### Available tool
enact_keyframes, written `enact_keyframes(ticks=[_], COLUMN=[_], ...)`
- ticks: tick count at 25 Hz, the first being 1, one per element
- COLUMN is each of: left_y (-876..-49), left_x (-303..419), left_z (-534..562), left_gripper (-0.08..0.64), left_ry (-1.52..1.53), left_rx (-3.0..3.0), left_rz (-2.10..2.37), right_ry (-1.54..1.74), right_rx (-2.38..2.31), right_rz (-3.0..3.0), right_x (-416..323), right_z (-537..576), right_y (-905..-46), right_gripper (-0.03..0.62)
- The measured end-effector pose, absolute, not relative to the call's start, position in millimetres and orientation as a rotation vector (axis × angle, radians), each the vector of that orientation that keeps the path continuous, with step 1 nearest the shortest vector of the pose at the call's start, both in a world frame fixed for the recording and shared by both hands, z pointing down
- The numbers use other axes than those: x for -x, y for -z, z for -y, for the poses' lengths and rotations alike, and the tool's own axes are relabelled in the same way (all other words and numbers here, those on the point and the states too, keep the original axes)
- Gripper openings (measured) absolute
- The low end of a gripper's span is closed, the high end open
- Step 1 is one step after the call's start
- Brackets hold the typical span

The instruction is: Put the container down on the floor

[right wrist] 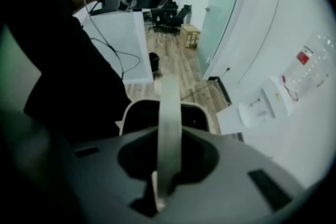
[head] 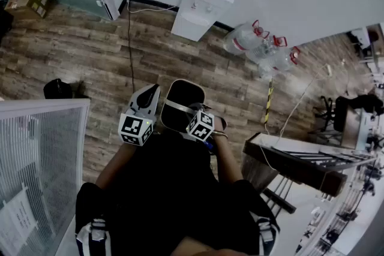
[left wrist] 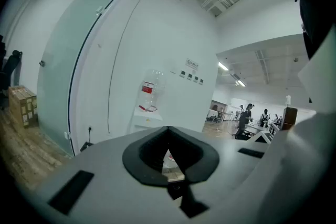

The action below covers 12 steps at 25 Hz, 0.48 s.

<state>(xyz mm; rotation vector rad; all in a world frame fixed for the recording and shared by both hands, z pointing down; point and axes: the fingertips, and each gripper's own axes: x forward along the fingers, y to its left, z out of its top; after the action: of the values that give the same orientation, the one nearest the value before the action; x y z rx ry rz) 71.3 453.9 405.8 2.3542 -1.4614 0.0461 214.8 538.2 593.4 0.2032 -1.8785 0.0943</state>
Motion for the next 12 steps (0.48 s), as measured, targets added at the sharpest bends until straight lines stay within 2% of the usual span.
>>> enact_keyframes(ticks=[12], left_y=[-404], left_x=[-61], left_z=[-451], left_gripper=[0.031], left_ry=[-0.011], left_rx=[-2.331], left_rz=[1.488], right_ry=[-0.128], right_rx=[-0.190], right_rz=[1.892], right_x=[-203], right_z=[-533], right_y=[-597], right_gripper=[0.061])
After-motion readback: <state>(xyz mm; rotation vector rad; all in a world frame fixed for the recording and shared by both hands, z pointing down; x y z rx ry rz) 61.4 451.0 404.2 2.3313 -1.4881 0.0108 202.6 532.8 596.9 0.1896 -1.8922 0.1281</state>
